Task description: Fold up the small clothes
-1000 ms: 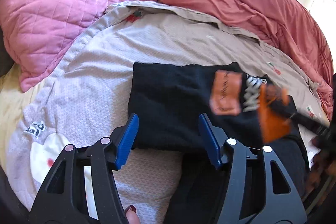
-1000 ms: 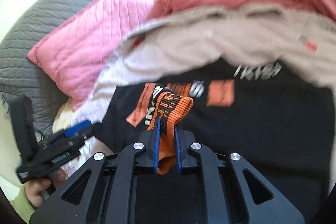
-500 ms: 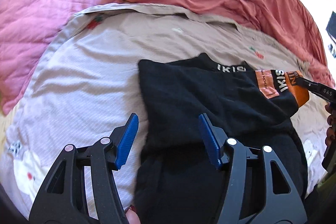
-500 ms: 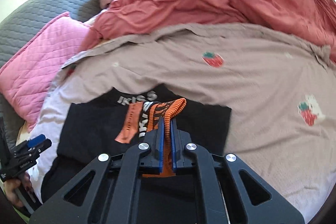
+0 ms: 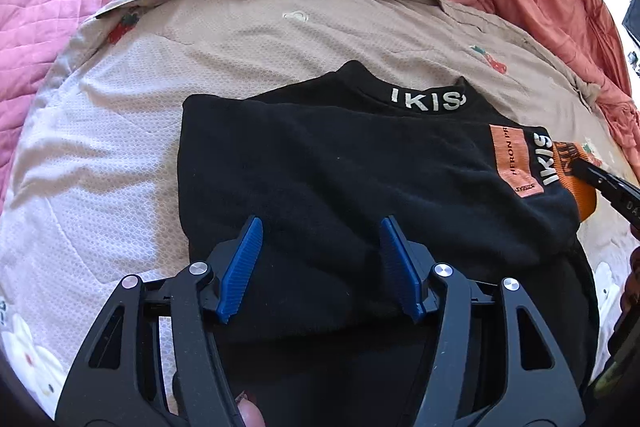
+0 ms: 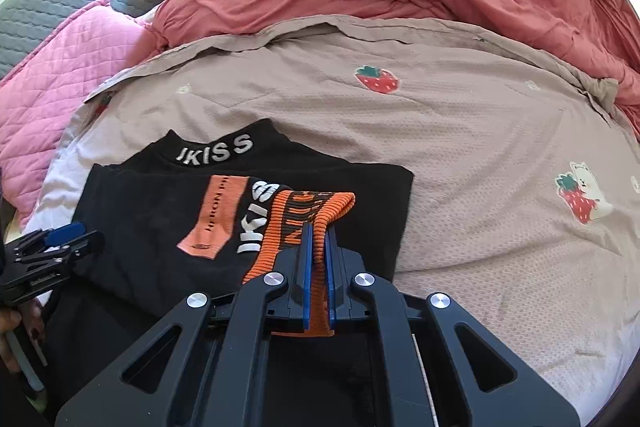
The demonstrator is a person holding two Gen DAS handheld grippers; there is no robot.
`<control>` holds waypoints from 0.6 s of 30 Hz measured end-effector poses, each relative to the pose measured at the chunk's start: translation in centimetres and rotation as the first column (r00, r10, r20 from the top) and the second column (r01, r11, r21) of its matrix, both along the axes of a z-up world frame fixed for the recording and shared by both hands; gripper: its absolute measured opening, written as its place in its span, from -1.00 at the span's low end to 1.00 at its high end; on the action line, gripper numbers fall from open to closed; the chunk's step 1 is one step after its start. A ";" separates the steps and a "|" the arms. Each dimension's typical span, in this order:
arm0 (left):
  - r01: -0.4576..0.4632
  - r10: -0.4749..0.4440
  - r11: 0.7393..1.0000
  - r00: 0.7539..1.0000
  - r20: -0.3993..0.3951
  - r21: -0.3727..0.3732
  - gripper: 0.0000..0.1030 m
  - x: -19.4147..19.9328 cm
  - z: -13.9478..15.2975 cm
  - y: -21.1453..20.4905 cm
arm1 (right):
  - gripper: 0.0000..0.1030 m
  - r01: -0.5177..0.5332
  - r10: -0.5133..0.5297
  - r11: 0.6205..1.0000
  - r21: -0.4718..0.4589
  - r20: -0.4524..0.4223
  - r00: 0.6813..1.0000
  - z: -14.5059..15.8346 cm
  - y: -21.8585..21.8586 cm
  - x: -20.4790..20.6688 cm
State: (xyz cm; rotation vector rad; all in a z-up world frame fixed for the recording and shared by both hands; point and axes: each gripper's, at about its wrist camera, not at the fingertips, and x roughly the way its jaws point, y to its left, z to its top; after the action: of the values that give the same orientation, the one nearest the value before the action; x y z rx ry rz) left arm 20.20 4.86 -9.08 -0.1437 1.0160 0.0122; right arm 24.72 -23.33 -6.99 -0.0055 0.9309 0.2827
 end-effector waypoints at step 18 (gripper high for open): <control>0.053 -0.052 0.998 0.998 -0.017 0.039 0.24 -0.7 -1.6 -1.5 | -0.48 0.101 -0.103 0.994 0.036 0.047 0.994 -0.5 -2.1 -2.9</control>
State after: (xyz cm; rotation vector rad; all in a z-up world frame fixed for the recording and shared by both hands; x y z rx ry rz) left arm 19.54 3.38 -10.71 -0.0805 1.0345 -0.0144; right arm 21.78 -25.42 -7.54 0.0652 0.8746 0.2023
